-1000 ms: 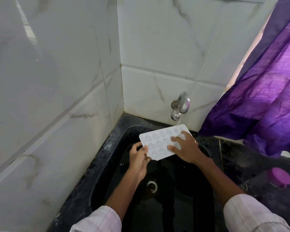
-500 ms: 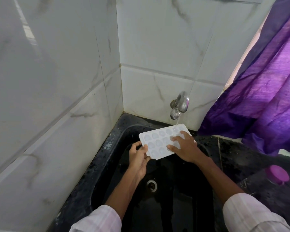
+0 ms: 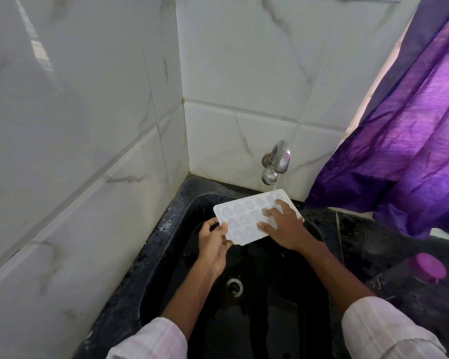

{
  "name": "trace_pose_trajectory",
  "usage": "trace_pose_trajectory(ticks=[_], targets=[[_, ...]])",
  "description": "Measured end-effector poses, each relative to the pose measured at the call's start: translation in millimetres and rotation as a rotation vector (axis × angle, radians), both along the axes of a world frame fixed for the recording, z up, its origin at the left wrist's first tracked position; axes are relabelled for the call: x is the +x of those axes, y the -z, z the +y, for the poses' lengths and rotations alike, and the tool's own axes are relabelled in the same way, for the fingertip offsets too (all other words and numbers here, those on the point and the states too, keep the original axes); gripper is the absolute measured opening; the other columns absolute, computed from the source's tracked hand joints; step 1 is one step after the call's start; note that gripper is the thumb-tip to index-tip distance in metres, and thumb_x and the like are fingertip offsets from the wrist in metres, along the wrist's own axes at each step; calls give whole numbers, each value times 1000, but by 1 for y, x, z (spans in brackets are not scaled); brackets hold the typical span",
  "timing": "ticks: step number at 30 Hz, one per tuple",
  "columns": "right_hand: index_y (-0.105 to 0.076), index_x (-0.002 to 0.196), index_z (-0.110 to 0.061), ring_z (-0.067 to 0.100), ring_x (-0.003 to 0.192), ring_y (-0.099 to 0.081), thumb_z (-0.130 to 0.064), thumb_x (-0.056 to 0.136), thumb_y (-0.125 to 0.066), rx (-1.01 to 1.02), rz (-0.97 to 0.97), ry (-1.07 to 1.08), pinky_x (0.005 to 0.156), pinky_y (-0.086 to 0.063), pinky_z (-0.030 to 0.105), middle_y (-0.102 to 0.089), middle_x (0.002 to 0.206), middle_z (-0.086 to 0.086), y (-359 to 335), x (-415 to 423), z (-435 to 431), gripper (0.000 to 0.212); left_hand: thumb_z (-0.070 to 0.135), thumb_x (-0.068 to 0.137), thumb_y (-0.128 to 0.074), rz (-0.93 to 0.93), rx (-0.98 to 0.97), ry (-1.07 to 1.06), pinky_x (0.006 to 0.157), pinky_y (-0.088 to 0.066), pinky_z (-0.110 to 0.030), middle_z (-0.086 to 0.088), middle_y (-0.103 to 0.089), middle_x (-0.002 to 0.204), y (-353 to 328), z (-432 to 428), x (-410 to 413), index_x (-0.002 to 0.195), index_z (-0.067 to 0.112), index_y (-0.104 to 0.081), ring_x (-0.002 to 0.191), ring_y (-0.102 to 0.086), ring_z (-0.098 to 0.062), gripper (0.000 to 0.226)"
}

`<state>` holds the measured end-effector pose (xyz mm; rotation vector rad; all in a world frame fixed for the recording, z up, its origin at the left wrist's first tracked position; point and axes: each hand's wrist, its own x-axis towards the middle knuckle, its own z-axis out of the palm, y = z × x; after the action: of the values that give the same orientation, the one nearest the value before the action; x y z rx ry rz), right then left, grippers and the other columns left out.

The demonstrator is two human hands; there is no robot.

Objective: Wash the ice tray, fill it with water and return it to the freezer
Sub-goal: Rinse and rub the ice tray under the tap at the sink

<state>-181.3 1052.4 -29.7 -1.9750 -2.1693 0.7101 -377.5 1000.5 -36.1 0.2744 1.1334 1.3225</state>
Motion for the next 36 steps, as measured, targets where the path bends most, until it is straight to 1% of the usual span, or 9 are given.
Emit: trace_pose_trajectory(ticks=[6, 11, 15, 17, 19, 23, 28, 31, 36], targets=[[-42, 143, -42, 25, 150, -7, -64, 94, -44, -22, 20, 3, 120, -4, 56, -5, 163, -1, -2, 3, 2, 53, -1, 99, -53, 2, 2, -1, 78, -60, -43, -18, -68, 113, -1, 5, 0, 125, 4, -52, 98, -69, -30, 27], [-48, 135, -36, 24, 148, -14, -60, 93, -49, 12, 45, 2, 119, -6, 54, -11, 161, -2, 0, 4, 6, 49, 0, 99, -53, 0, -4, -8, 77, -60, -42, -18, -68, 114, 0, 8, 2, 125, 4, -52, 100, -69, -31, 26], [-50, 128, -28, 24, 146, -24, -62, 88, -58, 123, 156, 26, 119, -16, 55, -20, 159, -1, 7, 10, 8, 54, -1, 99, -52, -13, -13, -21, 79, -59, -44, -17, -68, 110, 1, 14, 1, 116, 7, -54, 97, -69, -30, 19], [-48, 130, -27, 25, 146, -23, -64, 85, -60, 129, 194, 42, 118, -23, 52, -19, 159, 0, 9, 12, 7, 60, -2, 99, -52, -21, -19, -29, 79, -59, -45, -16, -69, 106, 0, 19, 0, 112, 9, -54, 95, -69, -29, 17], [-49, 129, -26, 26, 147, -22, -63, 84, -63, 132, 204, 53, 118, -27, 48, -18, 160, 0, 11, 15, 6, 60, -2, 99, -51, -33, -21, -42, 79, -59, -44, -14, -69, 103, 0, 23, -1, 115, 8, -53, 93, -69, -28, 18], [-51, 125, -27, 22, 146, -22, -59, 83, -66, 148, 221, 44, 116, -28, 40, -17, 160, 2, 9, 16, 6, 55, -3, 99, -51, -46, -25, -52, 79, -58, -45, -15, -68, 104, -1, 30, -1, 119, 6, -52, 94, -68, -28, 21], [-58, 120, -36, 25, 148, -17, -56, 86, -65, 184, 232, 15, 114, -24, 40, -20, 159, 6, 8, 16, 7, 40, -3, 99, -53, -60, -23, -54, 83, -58, -47, -16, -68, 108, -2, 34, -1, 121, 5, -52, 106, -67, -34, 24], [-61, 124, -33, 25, 149, -12, -57, 86, -65, 176, 209, 14, 117, -19, 39, -20, 159, 8, 9, 14, 6, 45, -3, 99, -52, -70, -18, -53, 84, -58, -46, -17, -68, 108, -3, 35, -2, 121, 5, -52, 105, -67, -34, 24], [-61, 129, -34, 23, 149, -11, -62, 82, -65, 128, 217, -5, 116, -18, 36, -18, 160, 4, 7, 15, 4, 54, -4, 99, -52, -66, -14, -63, 79, -58, -45, -16, -68, 104, -3, 36, -5, 118, 6, -52, 94, -68, -29, 22]])
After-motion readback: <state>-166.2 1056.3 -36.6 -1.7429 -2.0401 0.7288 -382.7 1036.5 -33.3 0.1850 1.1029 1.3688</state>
